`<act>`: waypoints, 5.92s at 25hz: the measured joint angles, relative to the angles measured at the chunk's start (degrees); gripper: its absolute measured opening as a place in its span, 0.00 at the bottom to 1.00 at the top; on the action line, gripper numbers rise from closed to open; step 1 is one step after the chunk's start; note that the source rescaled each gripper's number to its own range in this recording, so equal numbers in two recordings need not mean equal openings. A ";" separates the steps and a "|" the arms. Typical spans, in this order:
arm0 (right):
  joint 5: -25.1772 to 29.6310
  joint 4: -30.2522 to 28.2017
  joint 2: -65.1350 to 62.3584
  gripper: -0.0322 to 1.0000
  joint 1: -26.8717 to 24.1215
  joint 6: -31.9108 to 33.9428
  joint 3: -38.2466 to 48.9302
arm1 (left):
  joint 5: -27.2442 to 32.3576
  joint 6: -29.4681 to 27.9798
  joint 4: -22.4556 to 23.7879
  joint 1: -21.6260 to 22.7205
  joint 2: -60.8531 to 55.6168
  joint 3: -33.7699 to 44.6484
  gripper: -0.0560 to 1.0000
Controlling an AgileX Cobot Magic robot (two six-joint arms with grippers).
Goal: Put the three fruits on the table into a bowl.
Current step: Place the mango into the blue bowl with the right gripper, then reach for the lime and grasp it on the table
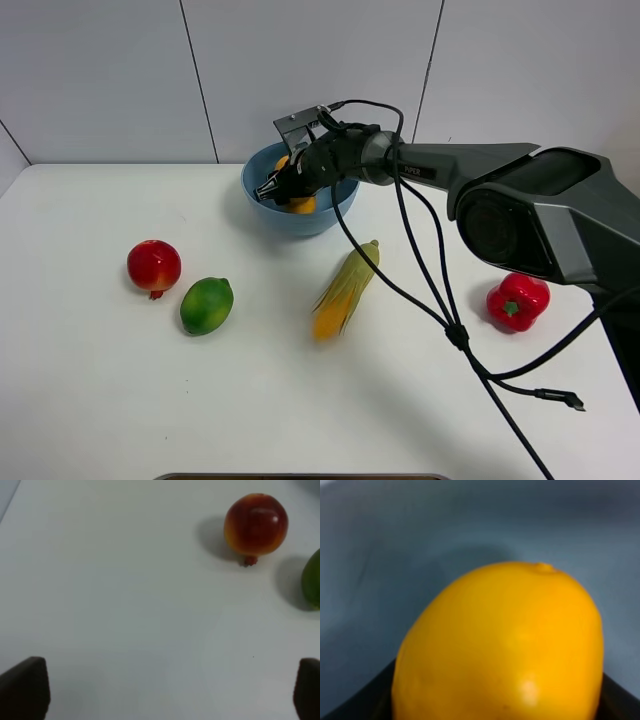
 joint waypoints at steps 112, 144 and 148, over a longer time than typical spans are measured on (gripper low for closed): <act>45.68 4.32 -137.21 1.00 -27.90 -9.34 72.91 | 0.00 0.00 0.00 0.00 0.00 0.00 1.00; 43.45 6.06 -143.21 1.00 -29.72 -10.42 79.54 | 0.00 0.00 0.00 0.00 0.00 0.00 1.00; 43.45 6.06 -143.21 1.00 -29.72 -10.42 79.54 | 0.00 0.00 0.00 0.00 0.00 0.00 1.00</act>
